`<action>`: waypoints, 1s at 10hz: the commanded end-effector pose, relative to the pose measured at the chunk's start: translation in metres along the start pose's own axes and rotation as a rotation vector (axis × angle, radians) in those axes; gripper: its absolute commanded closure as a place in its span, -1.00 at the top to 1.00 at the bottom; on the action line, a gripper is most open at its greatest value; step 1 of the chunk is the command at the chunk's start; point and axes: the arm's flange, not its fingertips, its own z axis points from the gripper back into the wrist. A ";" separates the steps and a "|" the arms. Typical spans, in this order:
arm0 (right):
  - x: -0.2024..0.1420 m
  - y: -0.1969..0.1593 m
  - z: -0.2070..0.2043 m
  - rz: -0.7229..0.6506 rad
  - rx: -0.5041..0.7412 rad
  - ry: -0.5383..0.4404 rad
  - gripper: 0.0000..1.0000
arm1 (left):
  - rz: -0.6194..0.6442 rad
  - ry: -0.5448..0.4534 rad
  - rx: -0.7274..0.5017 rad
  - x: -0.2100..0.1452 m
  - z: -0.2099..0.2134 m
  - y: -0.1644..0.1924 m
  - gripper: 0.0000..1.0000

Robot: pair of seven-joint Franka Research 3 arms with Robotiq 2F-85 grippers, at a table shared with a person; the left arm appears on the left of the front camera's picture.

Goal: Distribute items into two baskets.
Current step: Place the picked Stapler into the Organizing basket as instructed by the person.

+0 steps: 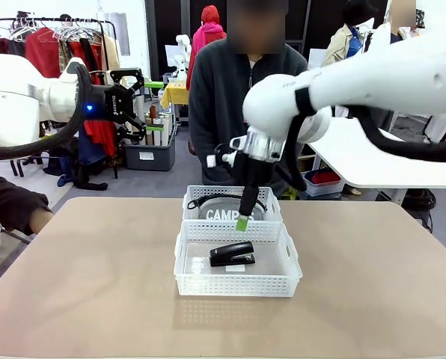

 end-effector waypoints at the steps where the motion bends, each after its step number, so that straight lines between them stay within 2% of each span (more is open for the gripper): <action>1: -0.037 0.003 0.027 -0.099 0.112 -0.170 1.00 | 0.002 -0.008 -0.018 -0.002 0.000 -0.002 1.00; 3: -0.064 0.006 0.052 -0.265 0.144 -0.325 1.00 | 0.002 -0.008 -0.018 -0.002 0.000 -0.002 1.00; 5: -0.100 0.004 0.075 -0.422 0.283 -0.464 1.00 | 0.002 -0.008 -0.018 -0.002 0.000 -0.002 1.00; 8: -0.146 -0.013 0.088 -0.538 0.405 -0.678 1.00 | 0.002 -0.008 -0.018 -0.002 0.000 -0.002 1.00; 9: -0.151 -0.018 0.089 -0.521 0.398 -0.677 1.00 | 0.002 -0.008 -0.018 -0.002 0.000 -0.002 1.00; 10: -0.142 -0.015 0.082 -0.541 0.277 -0.609 1.00 | 0.002 -0.008 -0.018 -0.002 0.000 -0.002 1.00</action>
